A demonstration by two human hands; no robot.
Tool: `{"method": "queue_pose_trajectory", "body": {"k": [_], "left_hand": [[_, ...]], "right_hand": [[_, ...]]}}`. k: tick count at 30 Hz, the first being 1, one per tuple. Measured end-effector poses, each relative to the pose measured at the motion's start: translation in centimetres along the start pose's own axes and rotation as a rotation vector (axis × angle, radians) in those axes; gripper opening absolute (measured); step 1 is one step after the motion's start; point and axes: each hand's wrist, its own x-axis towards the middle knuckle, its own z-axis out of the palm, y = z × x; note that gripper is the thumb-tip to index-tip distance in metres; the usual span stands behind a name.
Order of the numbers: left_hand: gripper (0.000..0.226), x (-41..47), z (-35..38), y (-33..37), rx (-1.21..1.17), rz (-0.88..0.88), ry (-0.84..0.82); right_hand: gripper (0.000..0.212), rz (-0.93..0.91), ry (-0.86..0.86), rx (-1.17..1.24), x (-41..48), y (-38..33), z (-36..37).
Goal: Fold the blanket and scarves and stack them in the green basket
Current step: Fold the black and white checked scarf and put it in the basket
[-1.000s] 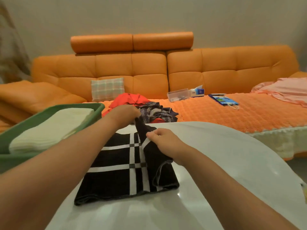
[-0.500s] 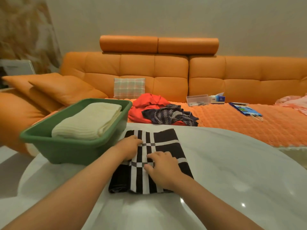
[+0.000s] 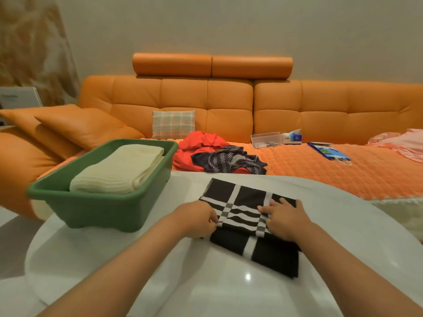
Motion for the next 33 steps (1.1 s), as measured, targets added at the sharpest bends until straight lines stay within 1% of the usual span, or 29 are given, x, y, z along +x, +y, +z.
{"method": "queue_pose_trajectory", "body": {"k": [3, 4, 6, 8, 9, 12, 13, 16, 18, 20, 21, 24, 26, 28, 29, 30, 31, 33], "left_hand": [[0.034, -0.2, 0.3, 0.3, 0.105, 0.089, 0.104], [0.039, -0.3, 0.5, -0.3, 0.124, 0.113, 0.121], [0.049, -0.3, 0.7, -1.8, 0.110, 0.145, 0.107], [0.056, -0.3, 0.8, -2.7, 0.035, 0.135, 0.082], [0.057, -0.2, 1.0, -2.8, 0.029, 0.131, 0.095], [0.046, 0.4, 1.4, -2.5, 0.117, 0.124, 0.229], [0.042, 0.6, 1.3, -2.5, 0.108, 0.124, 0.289], [0.036, 0.5, 0.5, -3.7, -0.028, 0.183, 0.506], [0.036, 0.0, 0.2, -4.5, -0.080, 0.234, 0.579], [0.037, -0.9, 0.4, -4.9, -0.097, 0.250, 0.545], [0.037, -1.3, 0.7, -5.2, -0.095, 0.239, 0.494], [0.038, -2.3, 1.4, -5.9, -0.045, 0.147, 0.225], [0.036, -3.0, 1.1, -5.6, -0.064, 0.082, 0.114], [0.032, -3.5, 0.3, -4.7, -0.016, 0.054, 0.114], [0.033, -3.5, 0.0, -4.3, 0.024, 0.054, 0.149], [0.034, -3.4, -0.1, -3.8, 0.042, 0.056, 0.195], [0.033, -3.2, -0.2, -3.0, 0.026, 0.064, 0.241], [0.030, -2.7, 0.4, -1.3, -0.061, 0.108, 0.283]], "right_hand": [[0.051, -0.121, 0.073, 0.092, -1.0, -0.2, -0.2], [0.055, -0.172, 0.055, 0.119, -1.5, -0.3, -0.3], [0.067, -0.236, -0.045, 0.119, -2.6, -0.5, -0.4], [0.076, -0.211, -0.129, 0.115, -3.3, -0.4, -0.2], [0.076, -0.180, -0.136, 0.131, -3.5, -0.4, -0.1], [0.066, -0.120, -0.042, 0.084, -3.8, -0.4, -0.1], [0.060, -0.097, 0.004, 0.062, -3.8, -0.4, -0.1], [0.038, -0.039, 0.174, 0.029, -3.9, -0.3, -1.1], [0.029, -0.076, 0.291, -0.001, -4.5, 0.0, -2.3], [0.028, -0.176, 0.354, 0.008, -5.5, 0.0, -3.2], [0.029, -0.233, 0.337, 0.007, -6.1, -0.3, -3.2], [0.031, -0.350, 0.162, -0.091, -7.3, -1.1, -1.7], [0.031, -0.363, 0.093, -0.068, -7.3, -0.8, -0.8], [0.043, -0.325, 0.055, 0.116, -7.2, -0.3, -0.8], [0.050, -0.286, 0.042, 0.248, -7.2, -0.1, -0.7], [0.052, -0.240, 0.047, 0.351, -7.1, -0.1, -0.5], [0.050, -0.194, 0.082, 0.386, -6.9, -0.1, -0.3], [0.037, -0.163, 0.224, 0.286, -6.3, 0.1, 0.4]]}}
